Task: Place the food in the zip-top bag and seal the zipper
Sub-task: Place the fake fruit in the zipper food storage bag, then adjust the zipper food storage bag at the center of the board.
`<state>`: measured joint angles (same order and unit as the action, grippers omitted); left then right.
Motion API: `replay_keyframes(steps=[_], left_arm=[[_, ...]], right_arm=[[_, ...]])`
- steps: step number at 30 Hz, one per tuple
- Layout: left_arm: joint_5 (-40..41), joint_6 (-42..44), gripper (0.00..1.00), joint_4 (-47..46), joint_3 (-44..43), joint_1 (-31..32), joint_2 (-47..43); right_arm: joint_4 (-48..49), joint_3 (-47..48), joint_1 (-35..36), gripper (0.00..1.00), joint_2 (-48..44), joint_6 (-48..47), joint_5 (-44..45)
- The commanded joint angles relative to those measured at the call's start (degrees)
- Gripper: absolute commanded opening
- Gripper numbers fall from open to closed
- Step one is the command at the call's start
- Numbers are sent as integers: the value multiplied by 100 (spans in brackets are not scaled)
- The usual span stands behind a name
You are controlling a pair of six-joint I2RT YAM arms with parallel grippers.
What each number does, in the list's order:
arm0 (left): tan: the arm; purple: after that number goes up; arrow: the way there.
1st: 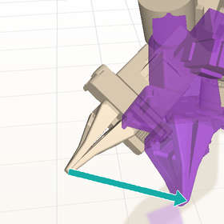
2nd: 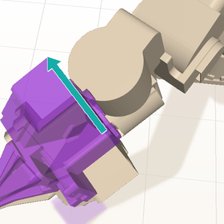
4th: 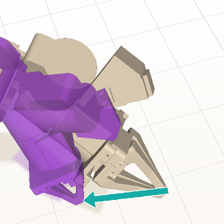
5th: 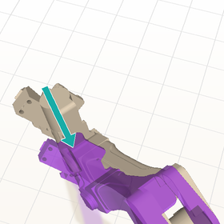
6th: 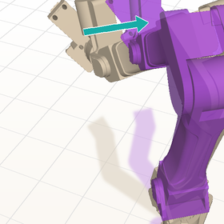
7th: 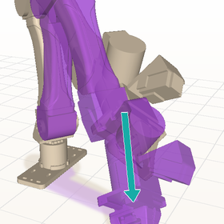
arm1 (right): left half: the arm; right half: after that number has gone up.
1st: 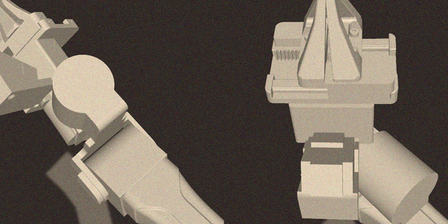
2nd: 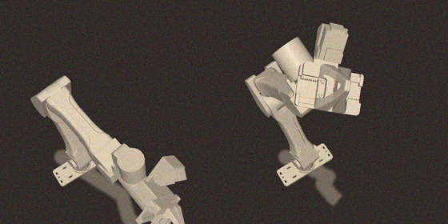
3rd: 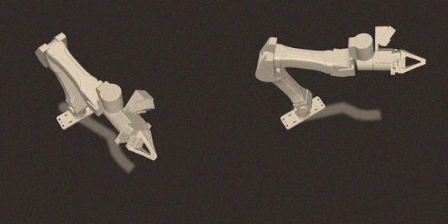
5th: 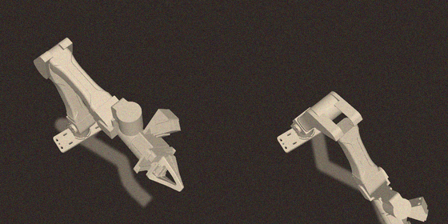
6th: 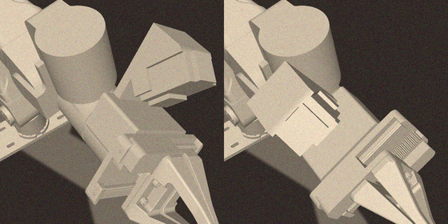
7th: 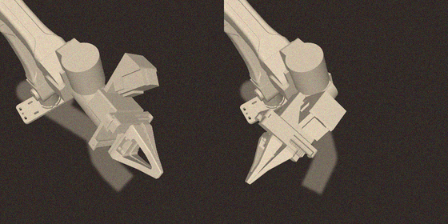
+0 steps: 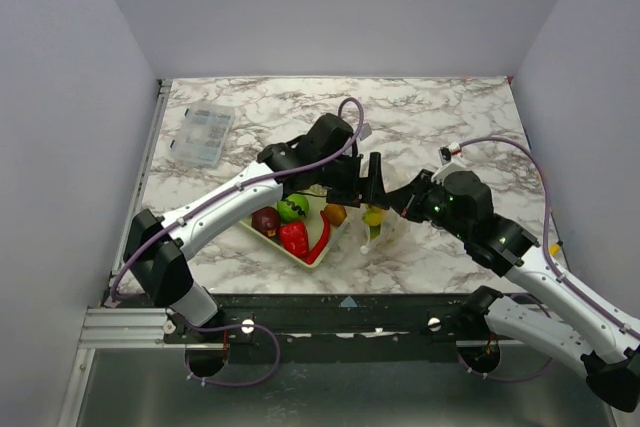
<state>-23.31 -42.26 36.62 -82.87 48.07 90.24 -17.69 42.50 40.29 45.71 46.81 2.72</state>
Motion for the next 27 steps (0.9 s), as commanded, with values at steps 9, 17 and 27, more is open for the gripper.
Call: replay_keyframes(steps=[9, 17, 27], left_arm=[[568, 229, 66, -681, 761, 18, -1264], [1238, 860, 44, -532, 1123, 32, -1018], [2269, 873, 32, -761, 649, 108, -208]], right_arm=[[-441, 239, 38, 1, -41, 424, 510], [-239, 217, 36, 1, -25, 279, 361], [-162, 194, 36, 1, 99, 179, 402]])
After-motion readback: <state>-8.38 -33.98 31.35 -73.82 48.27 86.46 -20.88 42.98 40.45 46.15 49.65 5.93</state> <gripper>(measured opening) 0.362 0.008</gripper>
